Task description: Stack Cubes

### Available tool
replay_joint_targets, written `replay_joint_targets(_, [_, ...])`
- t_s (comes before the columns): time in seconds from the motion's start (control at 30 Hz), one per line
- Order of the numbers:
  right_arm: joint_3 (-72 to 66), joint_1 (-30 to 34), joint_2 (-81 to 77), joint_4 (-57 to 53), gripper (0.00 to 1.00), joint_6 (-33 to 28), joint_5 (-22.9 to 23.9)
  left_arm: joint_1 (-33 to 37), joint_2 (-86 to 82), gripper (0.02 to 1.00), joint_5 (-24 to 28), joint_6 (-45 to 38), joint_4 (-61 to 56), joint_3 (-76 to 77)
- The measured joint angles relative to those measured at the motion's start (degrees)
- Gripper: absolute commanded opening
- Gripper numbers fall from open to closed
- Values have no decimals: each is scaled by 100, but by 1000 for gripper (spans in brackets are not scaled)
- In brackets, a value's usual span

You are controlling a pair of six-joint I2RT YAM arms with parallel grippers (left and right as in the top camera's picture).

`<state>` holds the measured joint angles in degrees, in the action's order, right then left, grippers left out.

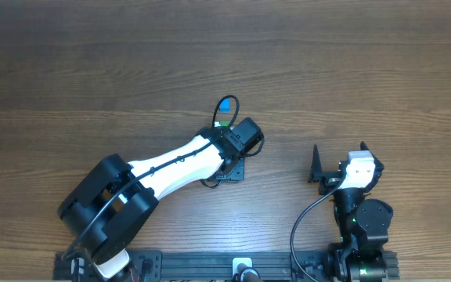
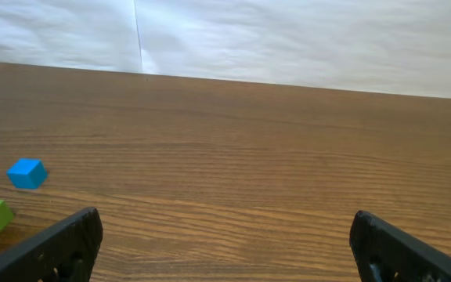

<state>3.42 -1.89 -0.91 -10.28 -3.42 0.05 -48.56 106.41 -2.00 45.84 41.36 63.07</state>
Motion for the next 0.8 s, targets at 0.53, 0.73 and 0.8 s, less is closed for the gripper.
replay_joint_targets(0.53, [0, 0, 0, 0, 993, 2, 0, 0, 0, 255, 7, 0, -2, 2])
replay_joint_targets(0.73, [0, 0, 0, 0, 991, 0, 0, 0, 11, 244, 81, 0, 22, 37])
replay_joint_targets(0.8, [0, 0, 0, 0, 991, 0, 0, 0, 50, 246, 131, 0, 136, 103])
